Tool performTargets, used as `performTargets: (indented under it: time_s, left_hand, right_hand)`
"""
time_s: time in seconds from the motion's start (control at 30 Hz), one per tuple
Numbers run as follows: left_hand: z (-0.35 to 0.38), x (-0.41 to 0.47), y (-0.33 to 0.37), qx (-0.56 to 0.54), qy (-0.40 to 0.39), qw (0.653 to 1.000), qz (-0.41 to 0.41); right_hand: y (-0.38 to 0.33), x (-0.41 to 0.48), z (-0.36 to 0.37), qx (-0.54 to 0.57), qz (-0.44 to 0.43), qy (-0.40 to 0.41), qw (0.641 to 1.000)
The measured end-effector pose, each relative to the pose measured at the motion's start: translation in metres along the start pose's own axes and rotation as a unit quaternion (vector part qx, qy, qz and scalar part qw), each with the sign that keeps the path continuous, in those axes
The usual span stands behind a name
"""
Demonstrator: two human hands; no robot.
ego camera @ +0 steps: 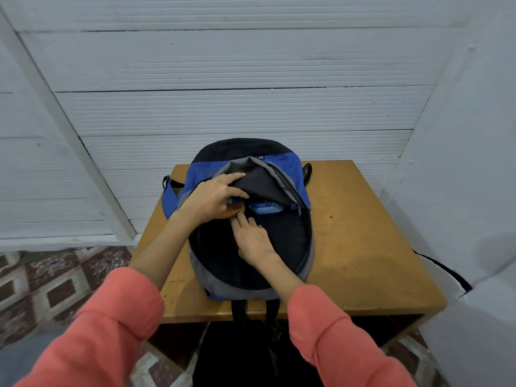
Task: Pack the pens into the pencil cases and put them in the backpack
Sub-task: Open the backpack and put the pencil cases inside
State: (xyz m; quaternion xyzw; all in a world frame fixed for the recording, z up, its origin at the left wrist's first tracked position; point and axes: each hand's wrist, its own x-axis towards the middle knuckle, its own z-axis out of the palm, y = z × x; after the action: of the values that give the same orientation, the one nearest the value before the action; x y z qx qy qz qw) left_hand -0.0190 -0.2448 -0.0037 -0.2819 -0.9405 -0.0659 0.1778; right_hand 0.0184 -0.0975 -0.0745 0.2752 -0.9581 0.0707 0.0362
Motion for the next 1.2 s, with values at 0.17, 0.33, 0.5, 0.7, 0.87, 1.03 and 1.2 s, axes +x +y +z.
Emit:
performTargets:
  time_s: [0.17, 0.33, 0.5, 0.7, 0.87, 1.03, 1.2]
  left_hand:
    - [-0.001, -0.003, 0.003, -0.002, 0.013, 1.0, -0.002]
    - [-0.005, -0.004, 0.005, 0.0, 0.002, 1.0, -0.01]
    - [-0.009, -0.005, 0.006, 0.003, -0.004, 1.0, -0.001]
    - [-0.008, -0.005, 0.004, -0.003, -0.007, 1.0, -0.007]
    - [-0.006, -0.001, 0.003, -0.006, -0.005, 1.0, -0.016]
    - [-0.005, -0.003, 0.003, -0.011, -0.007, 1.0, -0.015]
    - [-0.004, -0.005, 0.001, -0.01, -0.002, 1.0, -0.008]
  right_hand:
    - [-0.003, 0.011, -0.002, -0.024, 0.024, -0.058, 0.998]
    - [-0.009, 0.025, -0.003, -0.061, 0.052, -0.112, 0.99]
    - [-0.006, 0.031, -0.008, -0.047, 0.058, -0.139, 0.987]
    - [0.011, -0.002, -0.002, -0.038, 0.06, 0.027, 0.997]
    - [0.04, -0.005, 0.001, -0.022, 0.091, 0.054, 0.994]
    - [0.043, 0.0, 0.0, -0.006, 0.089, 0.02, 0.996]
    - [0.047, 0.008, -0.004, -0.001, 0.102, -0.019, 0.995]
